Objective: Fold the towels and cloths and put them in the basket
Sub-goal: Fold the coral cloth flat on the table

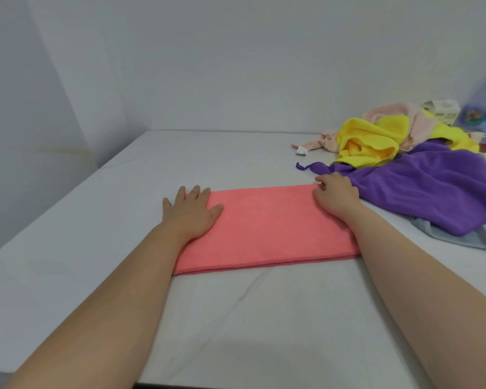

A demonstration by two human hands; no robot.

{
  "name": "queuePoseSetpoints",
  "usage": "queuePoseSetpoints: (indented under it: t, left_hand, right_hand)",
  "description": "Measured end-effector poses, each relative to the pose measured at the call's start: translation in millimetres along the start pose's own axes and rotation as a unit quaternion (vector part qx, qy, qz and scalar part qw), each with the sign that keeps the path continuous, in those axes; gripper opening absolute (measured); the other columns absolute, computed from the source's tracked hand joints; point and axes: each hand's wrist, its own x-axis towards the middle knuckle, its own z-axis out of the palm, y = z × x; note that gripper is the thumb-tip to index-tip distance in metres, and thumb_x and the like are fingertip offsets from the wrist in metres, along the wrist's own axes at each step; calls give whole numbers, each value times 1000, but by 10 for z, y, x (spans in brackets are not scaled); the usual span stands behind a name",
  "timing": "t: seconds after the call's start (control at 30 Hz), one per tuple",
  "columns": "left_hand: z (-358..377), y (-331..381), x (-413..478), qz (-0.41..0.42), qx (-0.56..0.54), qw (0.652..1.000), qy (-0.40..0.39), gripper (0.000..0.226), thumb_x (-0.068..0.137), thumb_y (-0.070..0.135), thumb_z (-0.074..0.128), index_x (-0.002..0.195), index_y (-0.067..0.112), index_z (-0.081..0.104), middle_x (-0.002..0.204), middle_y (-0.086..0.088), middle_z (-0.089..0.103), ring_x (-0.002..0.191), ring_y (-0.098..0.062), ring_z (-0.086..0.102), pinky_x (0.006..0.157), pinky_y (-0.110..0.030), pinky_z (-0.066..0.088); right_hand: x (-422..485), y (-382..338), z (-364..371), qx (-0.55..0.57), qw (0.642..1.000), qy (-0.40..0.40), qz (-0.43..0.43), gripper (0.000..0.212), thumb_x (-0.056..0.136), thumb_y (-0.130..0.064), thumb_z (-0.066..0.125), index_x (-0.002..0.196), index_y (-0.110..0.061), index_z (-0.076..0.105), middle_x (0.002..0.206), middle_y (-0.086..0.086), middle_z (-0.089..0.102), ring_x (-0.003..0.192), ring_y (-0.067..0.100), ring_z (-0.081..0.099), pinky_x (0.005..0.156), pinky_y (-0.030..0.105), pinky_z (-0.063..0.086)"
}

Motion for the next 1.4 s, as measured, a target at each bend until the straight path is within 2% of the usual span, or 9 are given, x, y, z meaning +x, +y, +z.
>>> queuePoseSetpoints:
  t: [0.27, 0.4, 0.57, 0.67, 0.8, 0.93, 1.07, 1.23, 1.4]
  left_hand:
    - [-27, 6, 22, 40, 31, 998, 34, 63, 96, 57, 21, 152, 28, 10, 160, -1, 2, 146, -24, -13, 114, -57, -5]
    - [-15, 12, 37, 92, 21, 994, 49, 58, 99, 47, 26, 152, 28, 11, 160, 0, 8, 147, -21, -8, 115, -55, -4]
    - [-9, 10, 9, 105, -33, 992, 55, 58, 98, 43, 33, 151, 28, 15, 157, 1, 18, 147, -18, 2, 117, -53, 0]
    - [-29, 22, -33, 127, -46, 985, 106, 61, 96, 37, 42, 151, 27, 17, 157, 2, 18, 147, -17, 1, 117, -51, -1]
    - [-217, 190, -44, 141, -231, 948, 169, 63, 89, 17, 57, 146, 22, 31, 152, 2, 30, 144, -16, 15, 117, -36, 14]
    - [-714, 512, -53, 176, -449, 876, 28, 61, 86, 19, 66, 140, 28, 40, 134, 13, 52, 127, -3, 44, 98, -22, 35]
    - [-1054, 740, -60, 222, -411, 883, -49, 56, 85, 16, 68, 136, 23, 47, 120, 8, 63, 113, -6, 57, 99, -25, 39]
    - [-1276, 804, -138, 250, -408, 877, -53, 24, 85, 6, 65, 105, 18, 69, 94, -3, 70, 90, -10, 64, 93, -25, 47]
    - [-1391, 831, -248, 258, -398, 879, -49, 10, 83, 9, 69, 92, 6, 71, 87, -3, 69, 83, -11, 63, 86, -25, 49]
  right_hand:
    - [29, 42, 16, 15, 999, 30, 16, 31, 87, -28, 56, 115, -14, 59, 120, 14, 52, 115, 35, 43, 95, 42, 35]
    - [-51, 99, -4, 137, 989, 58, -10, 12, 81, -13, 63, 89, -17, 55, 97, 4, 58, 99, 26, 52, 85, 35, 40]
    - [-152, 43, -73, 282, 952, 122, -1, 19, 77, 6, 59, 92, -5, 60, 88, 5, 60, 81, 14, 53, 69, 18, 36]
    - [-229, -111, -222, 347, 921, 175, -11, 21, 76, 7, 60, 88, -10, 57, 81, 4, 60, 71, 8, 54, 60, 12, 37]
    - [-401, -372, -440, 406, 888, 202, -73, 37, 75, 12, 60, 72, -23, 47, 72, -1, 56, 60, -6, 53, 62, 6, 40]
    - [-541, -615, -563, 416, 883, 181, -123, 42, 70, 15, 62, 70, -25, 48, 70, -8, 57, 61, -7, 54, 63, 8, 41]
    - [-636, -770, -732, 428, 874, 173, -154, 43, 69, 14, 65, 70, -25, 48, 70, -8, 59, 66, 4, 58, 63, 10, 43]
    - [-737, -821, -882, 428, 870, 164, -184, 43, 67, 15, 66, 68, -24, 48, 68, -6, 60, 65, 9, 59, 61, 13, 45]
    - [-797, -819, -1022, 423, 870, 175, -180, 43, 68, 15, 66, 67, -23, 47, 67, -7, 58, 62, 5, 56, 60, 14, 44]
